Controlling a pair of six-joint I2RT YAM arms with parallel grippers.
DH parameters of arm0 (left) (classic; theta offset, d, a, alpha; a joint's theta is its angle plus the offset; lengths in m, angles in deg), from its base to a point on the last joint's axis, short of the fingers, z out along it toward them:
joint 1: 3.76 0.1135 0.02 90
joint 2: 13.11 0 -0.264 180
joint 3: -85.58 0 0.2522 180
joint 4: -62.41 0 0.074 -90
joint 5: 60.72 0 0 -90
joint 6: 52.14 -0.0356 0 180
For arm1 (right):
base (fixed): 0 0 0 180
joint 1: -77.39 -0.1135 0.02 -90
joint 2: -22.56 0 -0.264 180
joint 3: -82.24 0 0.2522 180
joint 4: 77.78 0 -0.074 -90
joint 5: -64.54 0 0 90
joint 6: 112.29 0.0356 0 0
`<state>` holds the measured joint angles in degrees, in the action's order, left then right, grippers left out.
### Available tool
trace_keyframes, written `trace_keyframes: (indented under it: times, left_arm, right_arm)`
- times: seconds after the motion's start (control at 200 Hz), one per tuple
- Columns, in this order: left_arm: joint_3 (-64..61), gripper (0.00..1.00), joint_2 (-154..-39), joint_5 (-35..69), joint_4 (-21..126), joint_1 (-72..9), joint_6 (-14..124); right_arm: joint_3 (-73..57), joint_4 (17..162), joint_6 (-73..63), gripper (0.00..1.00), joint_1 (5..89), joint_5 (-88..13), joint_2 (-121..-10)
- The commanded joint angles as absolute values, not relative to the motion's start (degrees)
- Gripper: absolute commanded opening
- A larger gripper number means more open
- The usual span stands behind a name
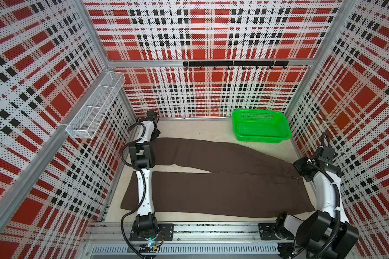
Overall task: Fold and stack the trousers
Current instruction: Fold the trousers at the center of the table.
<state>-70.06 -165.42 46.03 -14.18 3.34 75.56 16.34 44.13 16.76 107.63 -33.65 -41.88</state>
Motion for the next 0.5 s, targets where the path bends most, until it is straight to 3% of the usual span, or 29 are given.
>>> trace_keyframes:
  times: [0.0,0.065,0.496]
  left_arm:
    - [-69.1,0.2,-169.9,44.2,-17.0,3.9,76.6]
    - [-68.9,0.0,-169.5,43.6,-16.4,4.1,76.9]
    - [-65.1,0.0,-152.0,39.2,-4.5,6.0,77.1]
  right_arm:
    - [14.5,44.1,15.9,0.0,108.1,-33.5,-42.4]
    - [14.4,44.3,15.9,0.0,108.3,-33.9,-42.6]
    - [9.4,48.8,18.8,0.0,112.6,-39.4,-42.8]
